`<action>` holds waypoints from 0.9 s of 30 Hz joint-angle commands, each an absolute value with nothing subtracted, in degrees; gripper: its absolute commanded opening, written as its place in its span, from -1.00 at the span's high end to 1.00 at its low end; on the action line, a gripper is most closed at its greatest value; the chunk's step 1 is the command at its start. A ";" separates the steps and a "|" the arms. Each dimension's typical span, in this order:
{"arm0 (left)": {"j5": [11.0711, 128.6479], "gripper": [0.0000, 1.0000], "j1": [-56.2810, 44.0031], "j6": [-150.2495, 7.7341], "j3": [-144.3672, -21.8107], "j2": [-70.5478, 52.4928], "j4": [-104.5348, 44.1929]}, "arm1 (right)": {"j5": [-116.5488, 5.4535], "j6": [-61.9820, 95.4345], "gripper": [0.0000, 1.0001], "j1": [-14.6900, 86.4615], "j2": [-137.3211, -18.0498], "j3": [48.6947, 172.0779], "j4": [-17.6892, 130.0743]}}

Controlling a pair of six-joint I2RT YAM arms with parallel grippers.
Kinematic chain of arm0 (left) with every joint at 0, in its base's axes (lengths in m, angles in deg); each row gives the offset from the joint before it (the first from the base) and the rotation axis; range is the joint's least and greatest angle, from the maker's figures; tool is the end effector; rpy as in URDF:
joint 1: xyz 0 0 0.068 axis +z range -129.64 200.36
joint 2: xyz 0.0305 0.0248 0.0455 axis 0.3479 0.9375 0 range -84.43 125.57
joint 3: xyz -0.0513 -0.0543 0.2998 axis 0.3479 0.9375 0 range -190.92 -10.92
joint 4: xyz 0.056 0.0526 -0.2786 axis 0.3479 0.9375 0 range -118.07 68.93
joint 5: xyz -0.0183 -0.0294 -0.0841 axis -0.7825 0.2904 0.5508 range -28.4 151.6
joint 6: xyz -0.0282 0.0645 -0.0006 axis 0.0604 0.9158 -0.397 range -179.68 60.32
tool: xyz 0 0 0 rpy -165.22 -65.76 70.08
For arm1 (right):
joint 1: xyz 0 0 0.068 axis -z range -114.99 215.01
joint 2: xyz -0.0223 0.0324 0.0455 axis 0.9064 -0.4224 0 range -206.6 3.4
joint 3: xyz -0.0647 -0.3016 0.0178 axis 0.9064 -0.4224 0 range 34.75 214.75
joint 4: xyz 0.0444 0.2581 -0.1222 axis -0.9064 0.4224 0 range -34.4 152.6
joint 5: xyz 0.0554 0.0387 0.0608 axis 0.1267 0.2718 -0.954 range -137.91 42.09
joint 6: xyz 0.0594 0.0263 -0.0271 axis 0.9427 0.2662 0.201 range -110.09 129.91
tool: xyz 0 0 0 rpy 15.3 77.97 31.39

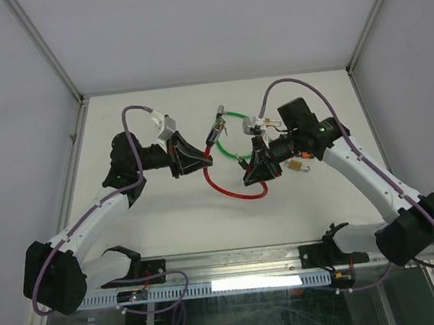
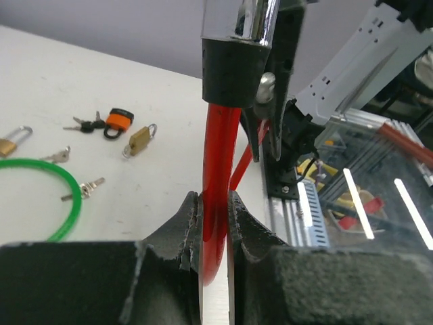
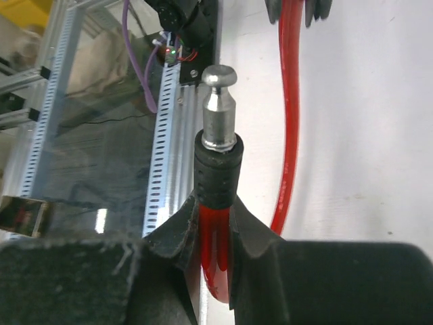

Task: Lock with the key
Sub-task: Lock the lock.

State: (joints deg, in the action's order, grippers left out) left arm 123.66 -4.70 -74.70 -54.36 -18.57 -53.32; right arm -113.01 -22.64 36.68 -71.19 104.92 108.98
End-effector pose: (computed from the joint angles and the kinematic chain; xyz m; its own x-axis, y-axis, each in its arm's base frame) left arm 0.2267 -0.1622 0.3444 -0.2154 -0.0332 -0.9760 0.9752 0.0437 -0.2168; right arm 0.2130 0.1742 0.3594 -0.2914 -0.4145 -0.8622 -0.9278 -0.0971 0.3602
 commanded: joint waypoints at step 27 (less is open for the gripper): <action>117.08 1.00 -12.66 -92.55 -56.37 -21.47 -28.49 | -74.18 -17.47 1.00 26.75 -59.25 89.39 72.84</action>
State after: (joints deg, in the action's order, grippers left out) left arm 110.44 -11.47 -92.63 -54.43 -21.30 -28.41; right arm -79.04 -17.90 26.14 -60.42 89.14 79.65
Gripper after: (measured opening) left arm 0.117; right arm 0.164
